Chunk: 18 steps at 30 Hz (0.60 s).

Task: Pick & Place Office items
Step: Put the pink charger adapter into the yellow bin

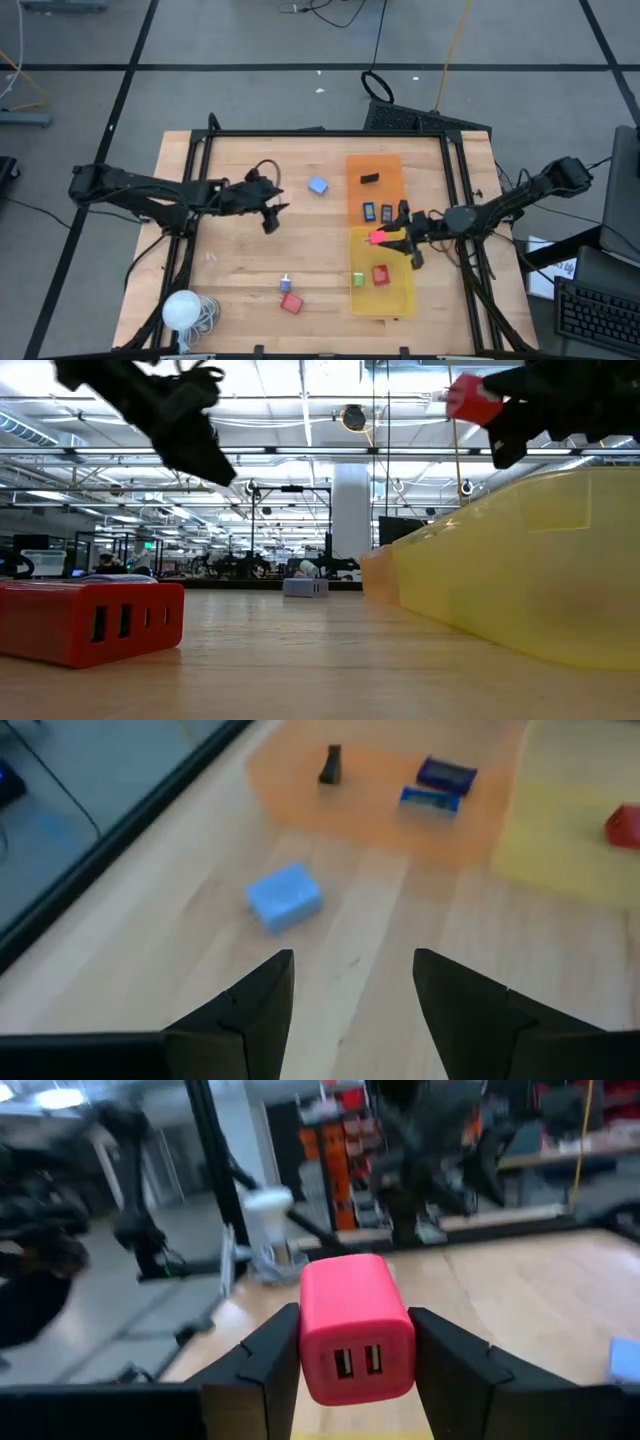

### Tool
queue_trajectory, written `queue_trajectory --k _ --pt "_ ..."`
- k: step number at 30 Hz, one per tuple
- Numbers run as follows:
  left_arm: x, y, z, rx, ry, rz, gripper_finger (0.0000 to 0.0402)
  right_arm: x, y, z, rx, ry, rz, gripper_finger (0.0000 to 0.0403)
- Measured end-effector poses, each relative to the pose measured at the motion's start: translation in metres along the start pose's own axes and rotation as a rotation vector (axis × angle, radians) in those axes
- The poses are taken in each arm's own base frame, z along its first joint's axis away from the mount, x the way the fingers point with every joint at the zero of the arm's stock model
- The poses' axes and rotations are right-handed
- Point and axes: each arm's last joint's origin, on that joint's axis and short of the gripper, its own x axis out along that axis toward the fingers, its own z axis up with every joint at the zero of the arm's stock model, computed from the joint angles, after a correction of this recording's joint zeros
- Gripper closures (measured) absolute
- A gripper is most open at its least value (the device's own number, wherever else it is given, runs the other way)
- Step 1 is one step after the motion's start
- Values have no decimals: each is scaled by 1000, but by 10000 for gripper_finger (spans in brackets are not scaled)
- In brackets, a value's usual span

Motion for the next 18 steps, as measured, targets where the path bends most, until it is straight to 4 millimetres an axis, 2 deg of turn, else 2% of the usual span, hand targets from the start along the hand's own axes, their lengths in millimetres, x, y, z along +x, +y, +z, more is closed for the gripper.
queue_trajectory --k 4,8,10,13,18 --pt "-27 12 -17 -9 -172 -36 192 -14 -3 0 -1 -64 12 253" --pt "-42 25 -48 -17 -278 -53 192 -23 -5 -3 3 -83 18 253" --pt "-50 30 -56 -46 -352 -67 192 -28 -6 -6 8 -88 27 253" --pt "-56 37 -74 -74 -388 -77 192 -34 -7 -9 18 -101 51 253" --pt "-62 42 -89 -90 -462 -89 192 -38 -8 -6 38 -135 53 253"
